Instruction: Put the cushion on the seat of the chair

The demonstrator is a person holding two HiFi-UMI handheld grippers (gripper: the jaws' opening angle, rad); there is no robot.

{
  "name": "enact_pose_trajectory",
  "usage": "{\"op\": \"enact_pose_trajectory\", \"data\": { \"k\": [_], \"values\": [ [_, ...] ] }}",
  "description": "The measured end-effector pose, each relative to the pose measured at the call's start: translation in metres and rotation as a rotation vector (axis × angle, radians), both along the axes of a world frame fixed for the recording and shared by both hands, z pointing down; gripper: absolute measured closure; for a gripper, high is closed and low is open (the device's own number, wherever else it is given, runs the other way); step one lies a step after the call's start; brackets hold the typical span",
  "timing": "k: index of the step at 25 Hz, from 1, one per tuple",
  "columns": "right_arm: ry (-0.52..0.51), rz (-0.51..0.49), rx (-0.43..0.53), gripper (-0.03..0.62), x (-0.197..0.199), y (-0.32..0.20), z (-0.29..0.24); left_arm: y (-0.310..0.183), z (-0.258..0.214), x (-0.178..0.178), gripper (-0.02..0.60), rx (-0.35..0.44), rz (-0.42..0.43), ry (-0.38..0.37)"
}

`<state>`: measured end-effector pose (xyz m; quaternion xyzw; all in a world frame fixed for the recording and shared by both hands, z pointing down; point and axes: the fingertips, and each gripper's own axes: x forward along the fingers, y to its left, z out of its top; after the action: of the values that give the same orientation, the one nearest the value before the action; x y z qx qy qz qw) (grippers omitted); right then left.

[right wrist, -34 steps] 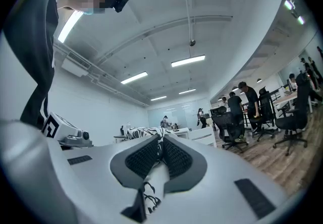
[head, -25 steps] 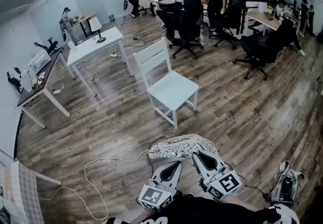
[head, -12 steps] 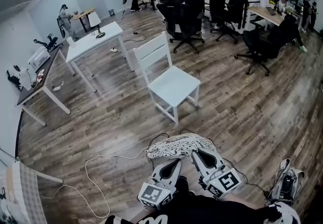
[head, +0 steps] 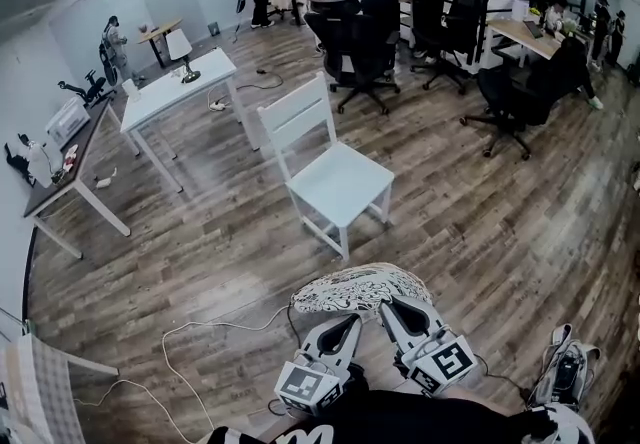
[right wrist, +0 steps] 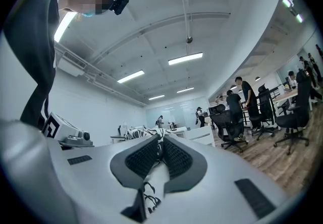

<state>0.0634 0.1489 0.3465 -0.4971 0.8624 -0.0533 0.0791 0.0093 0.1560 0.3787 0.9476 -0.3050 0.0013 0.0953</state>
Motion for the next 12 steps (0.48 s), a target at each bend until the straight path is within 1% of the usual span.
{"op": "enact_pose_trajectory", "data": {
  "k": [5, 12],
  "values": [
    [0.006, 0.015, -0.001, 0.554, -0.002, -0.038, -0.004, -0.039, -0.004, -0.004, 0.575, -0.009, 0.010, -0.001],
    [0.006, 0.039, 0.009, 0.554, -0.011, -0.095, -0.016, -0.098, -0.018, -0.017, 0.575, 0.019, 0.023, 0.002]
  ]
}}
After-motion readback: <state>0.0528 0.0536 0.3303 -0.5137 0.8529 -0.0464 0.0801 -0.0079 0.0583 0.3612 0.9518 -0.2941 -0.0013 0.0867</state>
